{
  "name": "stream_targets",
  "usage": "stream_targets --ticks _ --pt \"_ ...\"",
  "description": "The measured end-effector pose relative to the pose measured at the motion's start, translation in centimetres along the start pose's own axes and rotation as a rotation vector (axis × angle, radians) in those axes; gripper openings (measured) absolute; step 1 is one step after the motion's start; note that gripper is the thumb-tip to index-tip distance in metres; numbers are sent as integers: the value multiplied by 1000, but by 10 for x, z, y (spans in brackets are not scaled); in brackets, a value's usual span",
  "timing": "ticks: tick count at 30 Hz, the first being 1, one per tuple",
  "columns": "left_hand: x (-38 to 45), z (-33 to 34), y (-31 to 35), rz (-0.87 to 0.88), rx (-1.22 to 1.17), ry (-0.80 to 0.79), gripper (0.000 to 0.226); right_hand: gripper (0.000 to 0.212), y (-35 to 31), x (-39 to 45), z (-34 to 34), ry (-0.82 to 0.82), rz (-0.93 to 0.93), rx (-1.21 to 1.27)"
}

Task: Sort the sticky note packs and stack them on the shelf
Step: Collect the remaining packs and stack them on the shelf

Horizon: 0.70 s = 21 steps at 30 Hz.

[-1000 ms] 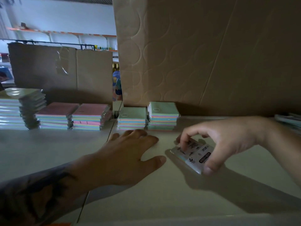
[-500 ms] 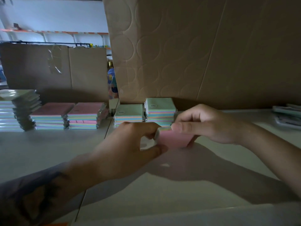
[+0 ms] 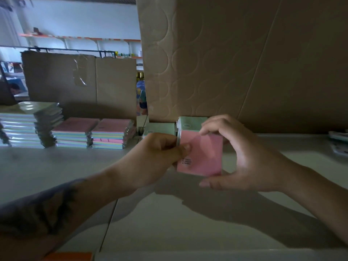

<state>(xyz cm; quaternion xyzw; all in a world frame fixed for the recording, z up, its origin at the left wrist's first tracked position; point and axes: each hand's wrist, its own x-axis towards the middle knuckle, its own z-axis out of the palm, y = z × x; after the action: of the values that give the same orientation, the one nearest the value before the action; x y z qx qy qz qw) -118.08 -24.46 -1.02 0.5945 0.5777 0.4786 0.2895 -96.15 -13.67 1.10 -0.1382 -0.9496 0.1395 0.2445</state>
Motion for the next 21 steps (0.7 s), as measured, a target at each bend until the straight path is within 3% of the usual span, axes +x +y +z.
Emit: stream_targets --ticks 4,7,11,15,21 --pt "-1 -5 1 -14 2 -14 62 73 -3 3 8 60 -64 -105" --pt "-6 -10 7 130 311 12 43 75 -2 3 13 80 -82 -59" --pt "-20 -27 20 193 613 -48 59 68 -6 2 13 56 -99 31" --pt "-43 -56 25 139 873 -174 75 59 -22 16 18 0 -85 74" --pt "-83 -125 -9 -48 1156 -171 99 49 -60 78 41 -99 -38 -4"
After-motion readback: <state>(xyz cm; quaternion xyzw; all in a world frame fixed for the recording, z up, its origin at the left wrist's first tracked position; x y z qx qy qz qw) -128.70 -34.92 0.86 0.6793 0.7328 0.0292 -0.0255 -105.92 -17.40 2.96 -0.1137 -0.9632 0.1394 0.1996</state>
